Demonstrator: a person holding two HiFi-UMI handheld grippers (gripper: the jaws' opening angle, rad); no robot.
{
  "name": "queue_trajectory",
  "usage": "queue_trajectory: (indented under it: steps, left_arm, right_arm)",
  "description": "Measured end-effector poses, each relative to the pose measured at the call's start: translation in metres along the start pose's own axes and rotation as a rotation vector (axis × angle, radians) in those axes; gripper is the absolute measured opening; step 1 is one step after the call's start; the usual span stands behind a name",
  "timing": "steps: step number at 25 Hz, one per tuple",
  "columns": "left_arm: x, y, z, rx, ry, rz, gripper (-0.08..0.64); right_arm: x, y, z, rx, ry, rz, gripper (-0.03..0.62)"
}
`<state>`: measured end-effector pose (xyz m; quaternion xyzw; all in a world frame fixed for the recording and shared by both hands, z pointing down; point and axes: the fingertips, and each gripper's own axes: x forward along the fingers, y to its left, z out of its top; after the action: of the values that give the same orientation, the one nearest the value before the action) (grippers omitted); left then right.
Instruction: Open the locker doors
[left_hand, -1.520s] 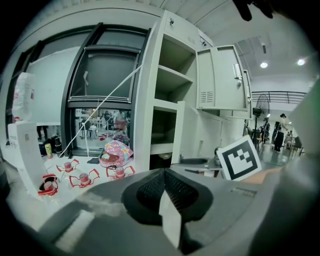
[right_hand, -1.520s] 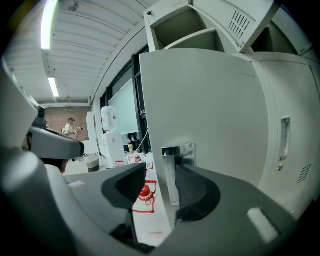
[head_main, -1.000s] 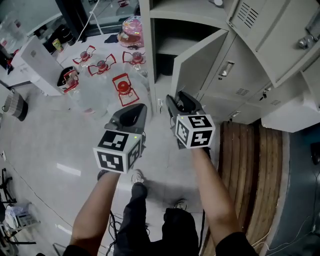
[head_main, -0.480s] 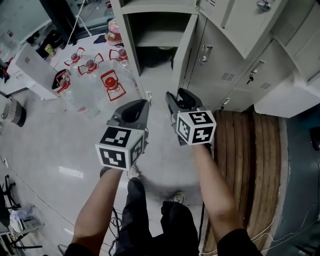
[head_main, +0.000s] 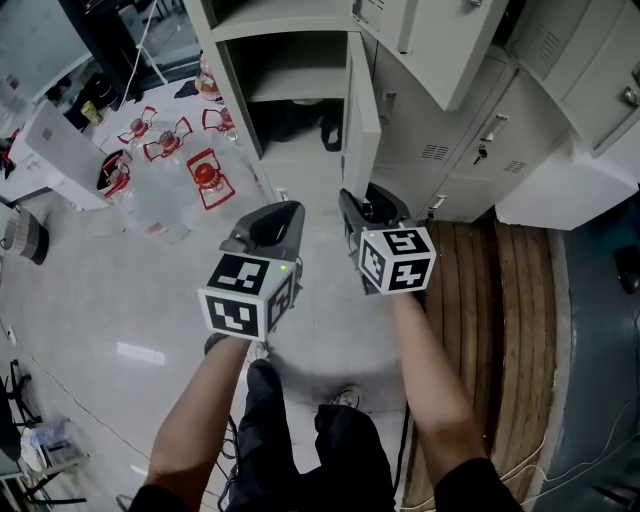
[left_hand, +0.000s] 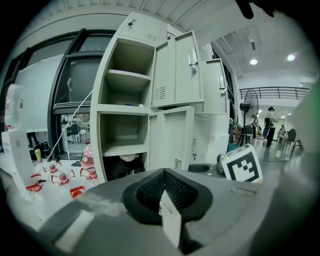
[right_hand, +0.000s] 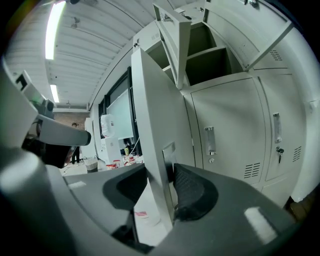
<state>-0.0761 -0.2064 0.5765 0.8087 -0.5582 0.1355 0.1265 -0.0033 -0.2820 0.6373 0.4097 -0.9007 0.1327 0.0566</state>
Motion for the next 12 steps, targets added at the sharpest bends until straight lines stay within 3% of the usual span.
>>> queue_trajectory:
  steps: [12]
  left_arm:
    - [0.027, -0.034, 0.017, 0.004, -0.012, -0.025, 0.005]
  right_arm:
    - [-0.022, -0.054, 0.003, 0.008, 0.036, -0.06, 0.15]
